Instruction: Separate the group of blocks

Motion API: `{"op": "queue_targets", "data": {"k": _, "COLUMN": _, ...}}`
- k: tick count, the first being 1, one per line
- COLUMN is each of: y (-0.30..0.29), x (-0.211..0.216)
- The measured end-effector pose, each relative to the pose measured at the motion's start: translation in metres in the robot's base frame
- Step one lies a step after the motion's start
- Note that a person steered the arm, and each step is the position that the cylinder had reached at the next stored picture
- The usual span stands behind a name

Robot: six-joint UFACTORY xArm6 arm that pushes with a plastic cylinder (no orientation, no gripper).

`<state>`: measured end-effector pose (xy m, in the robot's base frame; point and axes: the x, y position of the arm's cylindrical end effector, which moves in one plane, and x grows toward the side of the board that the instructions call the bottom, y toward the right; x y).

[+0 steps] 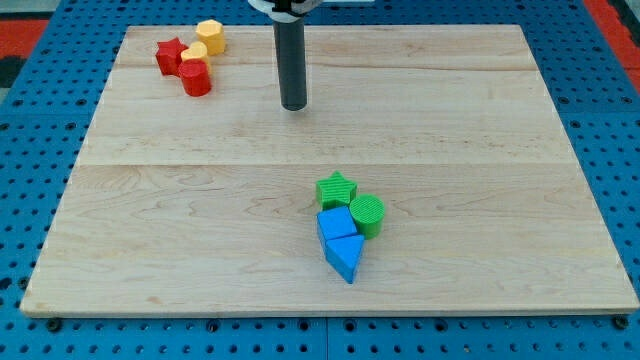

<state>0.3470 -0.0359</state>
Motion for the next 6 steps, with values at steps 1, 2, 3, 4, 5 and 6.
{"op": "queue_targets", "data": {"k": 1, "y": 0.001, "x": 0.002}}
{"op": "queue_targets", "data": {"k": 2, "y": 0.001, "x": 0.002}}
{"op": "queue_targets", "data": {"k": 3, "y": 0.006, "x": -0.032}}
{"op": "queue_targets", "data": {"k": 4, "y": -0.020, "x": -0.089}}
{"op": "queue_targets", "data": {"k": 5, "y": -0.068, "x": -0.138}}
{"op": "queue_targets", "data": {"k": 6, "y": -0.103, "x": -0.150}}
